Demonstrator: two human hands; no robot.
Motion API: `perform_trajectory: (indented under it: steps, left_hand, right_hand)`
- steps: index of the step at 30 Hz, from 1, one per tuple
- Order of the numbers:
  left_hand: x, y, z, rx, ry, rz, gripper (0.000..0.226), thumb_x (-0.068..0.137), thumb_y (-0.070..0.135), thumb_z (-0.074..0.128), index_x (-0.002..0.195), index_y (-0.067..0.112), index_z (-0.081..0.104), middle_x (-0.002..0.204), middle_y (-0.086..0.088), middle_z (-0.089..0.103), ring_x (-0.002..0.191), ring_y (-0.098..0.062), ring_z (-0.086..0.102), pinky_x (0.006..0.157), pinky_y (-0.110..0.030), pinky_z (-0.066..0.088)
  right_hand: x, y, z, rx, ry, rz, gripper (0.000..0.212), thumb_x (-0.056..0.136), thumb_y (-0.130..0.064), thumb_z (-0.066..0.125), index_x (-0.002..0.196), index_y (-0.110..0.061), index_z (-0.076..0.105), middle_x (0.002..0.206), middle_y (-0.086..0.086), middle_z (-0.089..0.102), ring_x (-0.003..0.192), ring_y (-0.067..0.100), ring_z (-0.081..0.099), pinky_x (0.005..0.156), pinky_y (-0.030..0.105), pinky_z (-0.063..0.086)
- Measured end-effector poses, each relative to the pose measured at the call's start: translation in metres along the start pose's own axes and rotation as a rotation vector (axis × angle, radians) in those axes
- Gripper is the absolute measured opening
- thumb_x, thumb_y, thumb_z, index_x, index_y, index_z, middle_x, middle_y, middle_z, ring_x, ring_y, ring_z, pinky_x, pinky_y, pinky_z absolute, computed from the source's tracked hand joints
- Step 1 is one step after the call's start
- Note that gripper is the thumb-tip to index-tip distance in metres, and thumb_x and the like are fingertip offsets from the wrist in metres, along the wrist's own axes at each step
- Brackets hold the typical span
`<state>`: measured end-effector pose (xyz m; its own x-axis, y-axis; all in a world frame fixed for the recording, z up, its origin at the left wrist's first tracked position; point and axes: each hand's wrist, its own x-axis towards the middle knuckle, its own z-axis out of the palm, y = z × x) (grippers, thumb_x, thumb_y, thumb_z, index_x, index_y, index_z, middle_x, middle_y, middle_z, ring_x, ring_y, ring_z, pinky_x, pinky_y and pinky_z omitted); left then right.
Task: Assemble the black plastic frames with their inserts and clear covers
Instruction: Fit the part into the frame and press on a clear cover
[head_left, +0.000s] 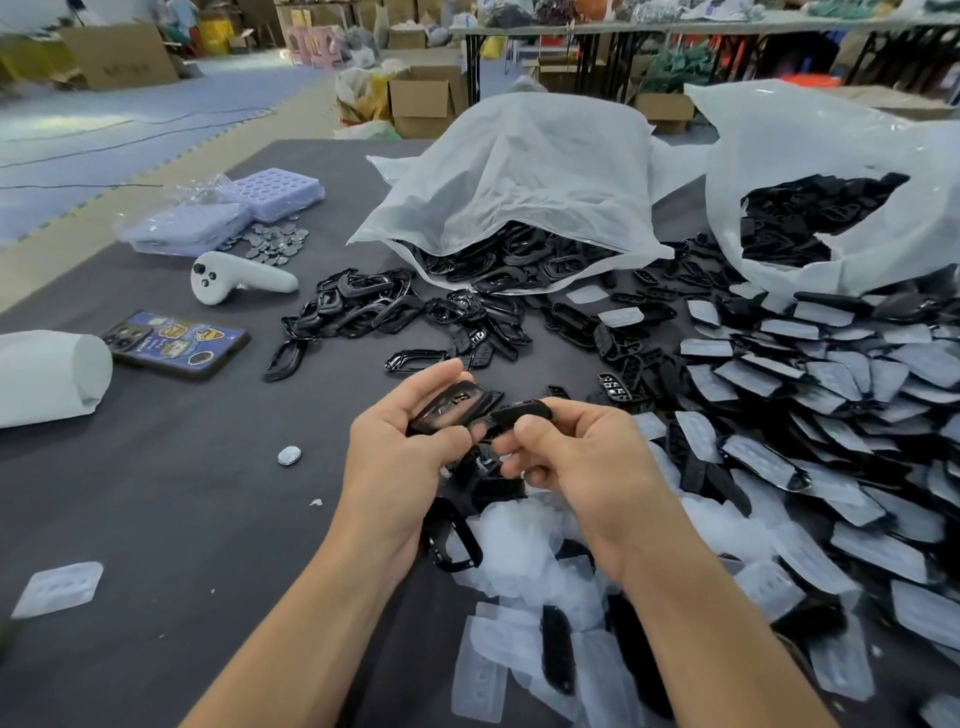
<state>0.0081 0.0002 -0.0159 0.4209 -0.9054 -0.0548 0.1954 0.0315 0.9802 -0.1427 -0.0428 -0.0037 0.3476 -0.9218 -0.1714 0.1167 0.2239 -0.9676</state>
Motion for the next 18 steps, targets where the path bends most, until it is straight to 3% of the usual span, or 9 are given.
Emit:
perform_trajectory:
  steps: [6, 13, 16, 18]
  left_hand:
    - [0.0006, -0.0018, 0.0037, -0.156, -0.062, -0.062, 0.046, 0.098, -0.012, 0.054, 0.104, 0.023, 0.083, 0.110, -0.008, 0.080, 0.093, -0.017, 0.077, 0.077, -0.022, 0.060]
    - [0.0031, 0.0000, 0.0033, -0.263, -0.143, -0.050, 0.036, 0.093, 0.008, 0.059, 0.107, 0.030, 0.083, 0.113, -0.002, 0.079, 0.103, -0.015, 0.073, 0.095, -0.030, 0.059]
    - [0.0013, 0.0006, 0.0047, -0.321, -0.213, -0.091, 0.034, 0.082, 0.014, 0.062, 0.107, 0.027, 0.083, 0.116, -0.005, 0.078, 0.095, -0.017, 0.073, 0.085, -0.029, 0.062]
    - [0.0001, -0.0001, 0.0062, -0.305, -0.251, -0.109, 0.032, 0.086, 0.010, 0.061, 0.107, 0.022, 0.082, 0.118, -0.006, 0.077, 0.086, -0.016, 0.073, 0.075, -0.027, 0.060]
  right_hand:
    - [0.0002, 0.0000, 0.0014, -0.018, 0.014, -0.007, 0.024, 0.095, 0.000, 0.067, 0.071, -0.006, 0.070, 0.067, 0.016, 0.071, 0.045, 0.014, 0.057, 0.042, 0.016, 0.041]
    - [-0.0005, -0.0002, 0.0016, -0.088, 0.000, -0.080, 0.026, 0.093, -0.002, 0.069, 0.069, -0.011, 0.071, 0.067, 0.013, 0.072, 0.048, 0.015, 0.056, 0.046, 0.017, 0.042]
    - [-0.0007, 0.0006, 0.0022, -0.119, -0.018, -0.109, 0.023, 0.092, -0.002, 0.071, 0.070, -0.009, 0.072, 0.066, 0.013, 0.072, 0.048, 0.016, 0.056, 0.045, 0.017, 0.041]
    - [-0.0006, 0.0012, 0.0009, -0.134, -0.046, -0.119, 0.021, 0.091, -0.001, 0.070, 0.072, -0.008, 0.072, 0.067, 0.013, 0.072, 0.050, 0.016, 0.058, 0.046, 0.018, 0.042]
